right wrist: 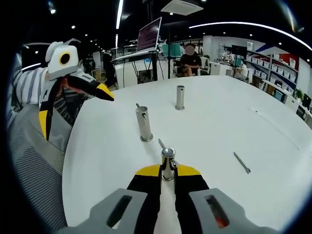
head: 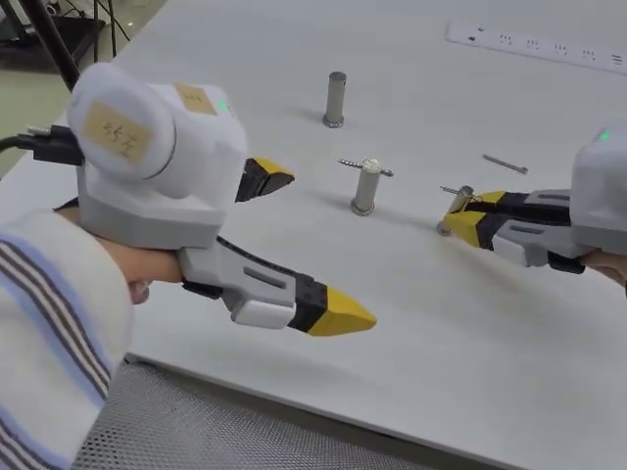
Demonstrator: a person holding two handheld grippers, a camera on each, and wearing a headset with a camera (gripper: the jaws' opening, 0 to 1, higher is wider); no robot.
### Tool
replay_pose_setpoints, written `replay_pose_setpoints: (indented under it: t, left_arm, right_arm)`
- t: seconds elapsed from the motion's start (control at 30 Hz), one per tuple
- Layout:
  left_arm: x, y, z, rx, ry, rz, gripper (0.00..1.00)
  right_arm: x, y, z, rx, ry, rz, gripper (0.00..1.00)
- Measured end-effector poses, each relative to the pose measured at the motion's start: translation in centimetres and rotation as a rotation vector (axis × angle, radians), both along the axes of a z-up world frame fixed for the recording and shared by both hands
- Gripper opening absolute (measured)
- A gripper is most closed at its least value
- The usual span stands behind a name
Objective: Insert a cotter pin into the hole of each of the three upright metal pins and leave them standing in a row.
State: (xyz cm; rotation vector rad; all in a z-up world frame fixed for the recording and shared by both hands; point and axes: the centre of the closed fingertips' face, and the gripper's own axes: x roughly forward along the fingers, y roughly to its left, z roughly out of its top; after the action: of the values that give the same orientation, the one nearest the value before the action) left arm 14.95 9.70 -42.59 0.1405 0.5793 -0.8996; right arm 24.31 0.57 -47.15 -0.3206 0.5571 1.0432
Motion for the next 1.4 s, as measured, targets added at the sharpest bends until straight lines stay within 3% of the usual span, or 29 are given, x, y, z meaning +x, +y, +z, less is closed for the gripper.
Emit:
replay_pose_setpoints:
  t: [0.3, 0.7, 0.9, 1.1, 1.4]
  left_arm:
    - [-0.3, -0.1, -0.1, 0.013, 0.008, -0.011, 0.96]
    - [-0.5, -0.1, -0.1, 0.013, 0.017, -0.009, 0.96]
    - [-0.5, -0.2, 0.0, 0.016, 0.015, -0.014, 0.96]
    - [-0.2, -0.1, 0.5, 0.013, 0.004, -0.009, 0.96]
    - [0.3, 0.0, 1.4, -0.015, -0.014, 0.001, 0.96]
  right_arm:
    - [-0.3, 0.1, 0.1, 0.013, 0.009, 0.019, 0.04]
    - [0.2, 0.3, 0.7, 0.039, 0.003, -0.010, 0.05]
    - [0.0, 0.4, 1.7, 0.054, -0.005, -0.030, 0.18]
    - [-0.6, -0.1, 2.6, 0.070, -0.014, -0.056, 0.24]
    - [-2.5, -1.7, 4.5, 0.082, -0.007, -0.127, 0.44]
